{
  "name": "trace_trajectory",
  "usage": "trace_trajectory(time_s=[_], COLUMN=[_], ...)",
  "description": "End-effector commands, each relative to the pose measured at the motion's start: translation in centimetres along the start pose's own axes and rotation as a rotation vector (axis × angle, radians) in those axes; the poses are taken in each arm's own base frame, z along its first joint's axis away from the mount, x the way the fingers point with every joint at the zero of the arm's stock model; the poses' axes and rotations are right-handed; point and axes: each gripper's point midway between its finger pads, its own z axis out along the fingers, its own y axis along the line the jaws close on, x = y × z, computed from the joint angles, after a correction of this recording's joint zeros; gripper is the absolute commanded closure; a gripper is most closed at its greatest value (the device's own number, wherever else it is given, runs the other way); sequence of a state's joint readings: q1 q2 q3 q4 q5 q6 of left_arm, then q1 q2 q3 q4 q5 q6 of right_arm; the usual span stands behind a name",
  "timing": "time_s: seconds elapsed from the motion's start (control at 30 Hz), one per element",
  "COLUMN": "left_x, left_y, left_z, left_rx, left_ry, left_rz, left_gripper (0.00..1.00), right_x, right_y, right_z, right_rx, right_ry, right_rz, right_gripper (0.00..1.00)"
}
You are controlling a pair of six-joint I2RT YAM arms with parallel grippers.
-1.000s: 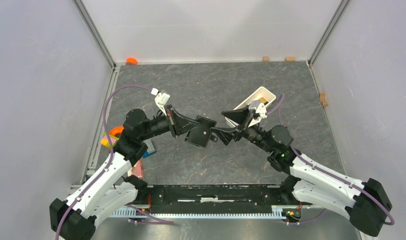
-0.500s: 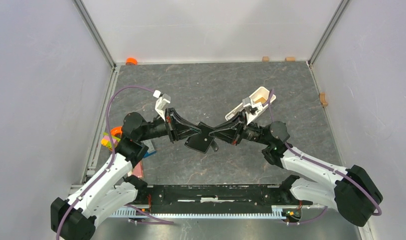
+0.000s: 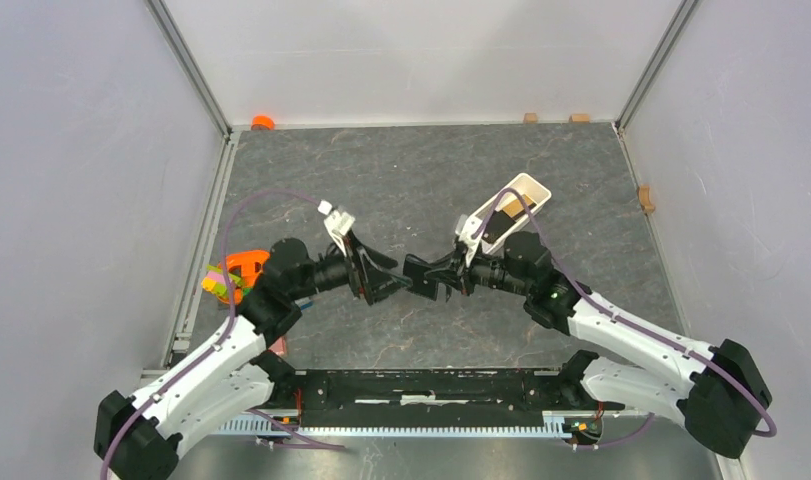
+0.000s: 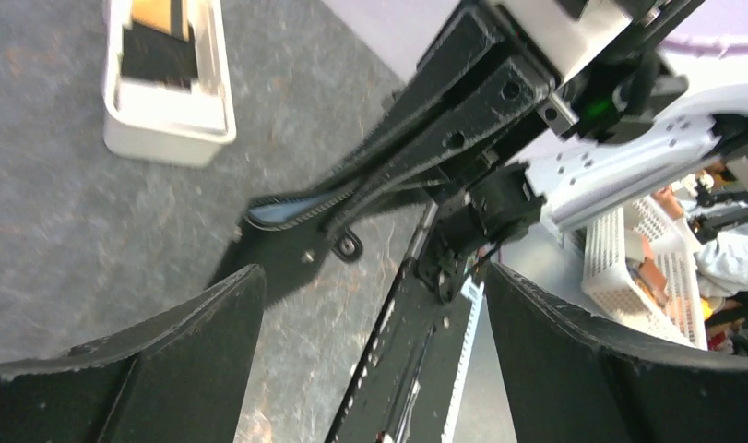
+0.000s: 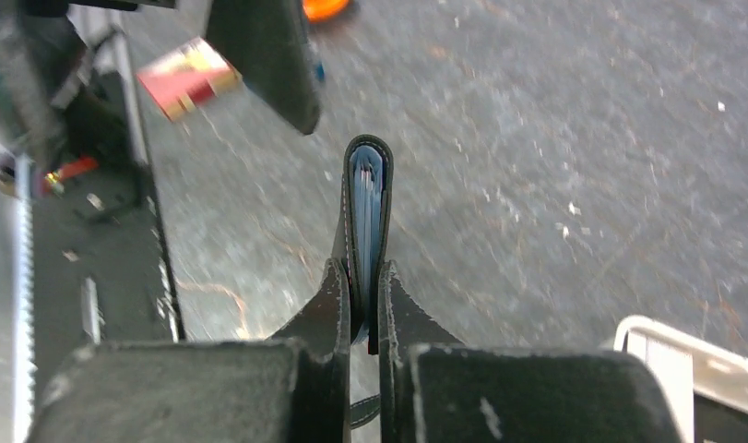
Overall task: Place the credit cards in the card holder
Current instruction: Turn over the card holder.
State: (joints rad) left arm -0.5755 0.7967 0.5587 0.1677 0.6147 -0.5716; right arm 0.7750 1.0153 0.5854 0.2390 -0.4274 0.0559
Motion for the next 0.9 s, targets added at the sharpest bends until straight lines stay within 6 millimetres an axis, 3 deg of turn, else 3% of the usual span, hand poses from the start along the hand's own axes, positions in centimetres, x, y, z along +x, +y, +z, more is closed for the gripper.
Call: trace_trajectory(time_s=[0.0, 0.13, 0.3, 0.5, 0.63, 0.77, 0.83, 0.87], left_x=[2.9, 5.6, 8.0, 9.8, 10.2, 10.5, 10.7, 10.7], left_y=[1.9, 4.5, 6.6, 8.3, 8.8, 8.7, 8.7, 8.7], left_z=[0.8, 0.6, 0.5, 1.2, 1.7, 2.3, 2.4, 2.4], left_rx=[-0.074, -0.116, -0.140, -0.162, -0.157, -0.136, -0.130, -0.126], left_ry=[-0.063, -0.087, -0.083, -0.011, 0.005, 0.027, 0.035, 0.037], left_rz=[0.020, 0.100, 0.152, 0.203, 0.225, 0.232, 0.230, 0.230], left_gripper=[0.06, 0.06, 0.06, 0.07, 0.07, 0.08, 0.08, 0.08], right_x=[4.8, 7.0, 9.3, 10.8, 11.4, 11.8, 11.8, 11.7], right_y=[-1.4, -0.6, 0.0, 0.2, 0.2, 0.2, 0.1, 0.2], right_z=[-0.4, 0.0, 0.2, 0.0, -0.2, -0.2, -0.1, 0.0], right_rx=[0.092, 0.069, 0.053, 0.071, 0.078, 0.085, 0.085, 0.084], right_ry=[0.156, 0.177, 0.220, 0.232, 0.229, 0.226, 0.225, 0.220], right_rz=[-0.160, -0.190, -0.210, -0.176, -0.152, -0.143, -0.143, -0.142], right_gripper=[1.00, 1.00, 0.91, 0.68, 0.59, 0.57, 0.59, 0.65])
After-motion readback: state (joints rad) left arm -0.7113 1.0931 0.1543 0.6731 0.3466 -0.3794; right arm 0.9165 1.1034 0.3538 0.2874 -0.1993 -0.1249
